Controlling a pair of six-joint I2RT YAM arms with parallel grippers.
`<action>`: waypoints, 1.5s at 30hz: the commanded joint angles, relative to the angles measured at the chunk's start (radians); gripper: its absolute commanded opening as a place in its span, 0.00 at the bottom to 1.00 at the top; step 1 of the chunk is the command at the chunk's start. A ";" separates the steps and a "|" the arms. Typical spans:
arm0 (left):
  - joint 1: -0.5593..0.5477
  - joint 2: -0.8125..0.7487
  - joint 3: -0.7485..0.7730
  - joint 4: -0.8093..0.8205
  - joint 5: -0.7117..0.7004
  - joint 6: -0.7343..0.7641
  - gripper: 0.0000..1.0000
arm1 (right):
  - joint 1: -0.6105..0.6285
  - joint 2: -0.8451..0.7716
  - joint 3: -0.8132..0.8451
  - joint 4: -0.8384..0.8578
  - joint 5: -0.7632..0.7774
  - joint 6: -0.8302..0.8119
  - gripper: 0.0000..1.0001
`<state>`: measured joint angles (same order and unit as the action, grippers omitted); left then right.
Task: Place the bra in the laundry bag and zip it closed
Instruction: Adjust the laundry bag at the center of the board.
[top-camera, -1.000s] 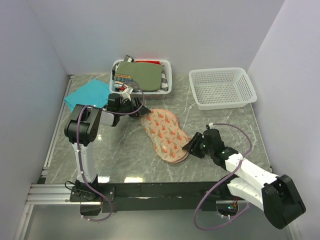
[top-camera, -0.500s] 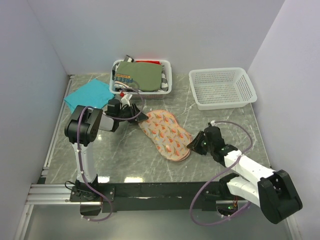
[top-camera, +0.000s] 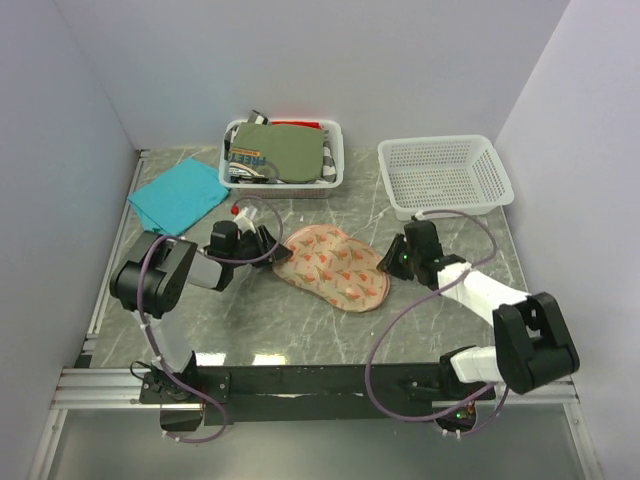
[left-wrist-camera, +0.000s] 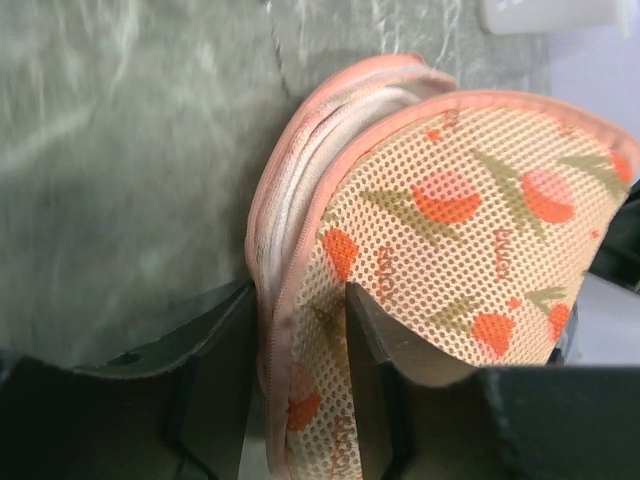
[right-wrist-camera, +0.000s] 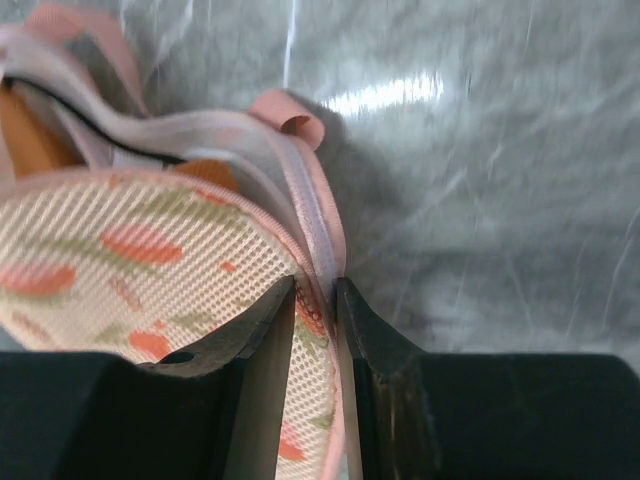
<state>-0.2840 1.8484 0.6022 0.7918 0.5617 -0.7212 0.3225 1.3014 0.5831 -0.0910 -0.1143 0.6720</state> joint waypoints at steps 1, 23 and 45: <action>-0.049 -0.147 -0.091 -0.008 -0.138 -0.053 0.48 | -0.011 0.053 0.110 -0.015 0.073 -0.069 0.32; -0.311 -0.856 -0.254 -0.683 -0.746 -0.124 0.96 | -0.073 0.204 0.401 -0.089 0.019 -0.235 0.53; -0.066 -0.106 0.321 -0.407 -0.073 0.416 0.96 | 0.072 -0.382 -0.180 -0.049 -0.378 0.029 0.62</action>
<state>-0.3607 1.6474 0.8043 0.3405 0.2455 -0.4522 0.3759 0.9493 0.4343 -0.1917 -0.4263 0.6456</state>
